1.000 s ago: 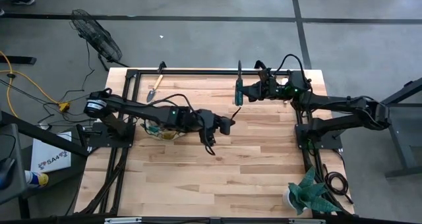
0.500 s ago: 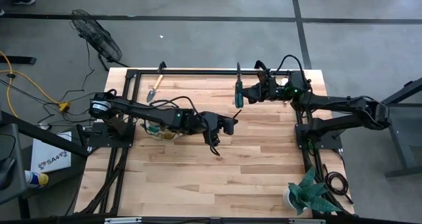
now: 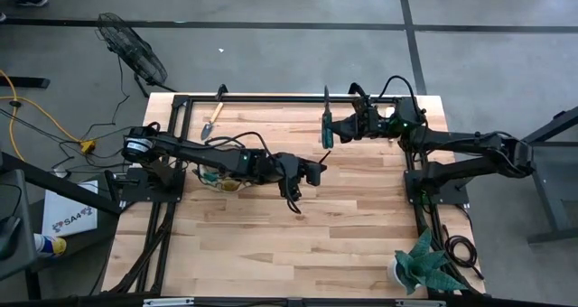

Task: Pick & Place Garden tools in Gardening bag
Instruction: Put the green shear scissors into the white gardening bag

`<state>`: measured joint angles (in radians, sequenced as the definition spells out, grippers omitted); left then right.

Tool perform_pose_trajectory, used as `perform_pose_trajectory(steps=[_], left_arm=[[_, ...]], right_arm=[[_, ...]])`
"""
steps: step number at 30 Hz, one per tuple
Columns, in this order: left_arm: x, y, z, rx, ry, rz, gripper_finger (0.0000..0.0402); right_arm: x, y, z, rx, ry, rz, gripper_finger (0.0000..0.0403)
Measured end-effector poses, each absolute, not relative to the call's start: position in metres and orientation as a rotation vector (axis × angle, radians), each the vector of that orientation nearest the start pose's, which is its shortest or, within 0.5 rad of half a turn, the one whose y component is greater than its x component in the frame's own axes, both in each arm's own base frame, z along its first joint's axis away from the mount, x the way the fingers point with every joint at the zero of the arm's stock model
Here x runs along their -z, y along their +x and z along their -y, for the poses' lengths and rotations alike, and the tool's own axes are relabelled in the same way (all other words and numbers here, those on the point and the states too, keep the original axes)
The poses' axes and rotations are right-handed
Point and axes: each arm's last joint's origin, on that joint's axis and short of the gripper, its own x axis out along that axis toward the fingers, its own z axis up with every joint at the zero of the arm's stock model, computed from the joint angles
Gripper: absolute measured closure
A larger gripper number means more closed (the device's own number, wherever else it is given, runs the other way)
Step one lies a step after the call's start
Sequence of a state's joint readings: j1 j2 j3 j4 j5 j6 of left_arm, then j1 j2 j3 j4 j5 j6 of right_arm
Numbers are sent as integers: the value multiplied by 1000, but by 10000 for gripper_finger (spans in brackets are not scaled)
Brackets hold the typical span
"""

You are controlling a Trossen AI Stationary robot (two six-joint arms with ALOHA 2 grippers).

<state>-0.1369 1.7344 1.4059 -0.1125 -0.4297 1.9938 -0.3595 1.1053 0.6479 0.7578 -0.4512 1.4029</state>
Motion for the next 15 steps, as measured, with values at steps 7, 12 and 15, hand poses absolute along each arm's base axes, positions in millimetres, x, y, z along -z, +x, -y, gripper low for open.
perform_pose_trajectory(steps=[7,12,15], left_arm=[[-300,399,40,247,2052,-560,240],[-300,400,35,260,2041,-544,282],[-300,400,33,259,2039,-543,299]], right_arm=[[-313,227,72,-264,1274,165,368],[-313,227,72,-264,1274,164,368],[-313,227,72,-266,1274,162,368]])
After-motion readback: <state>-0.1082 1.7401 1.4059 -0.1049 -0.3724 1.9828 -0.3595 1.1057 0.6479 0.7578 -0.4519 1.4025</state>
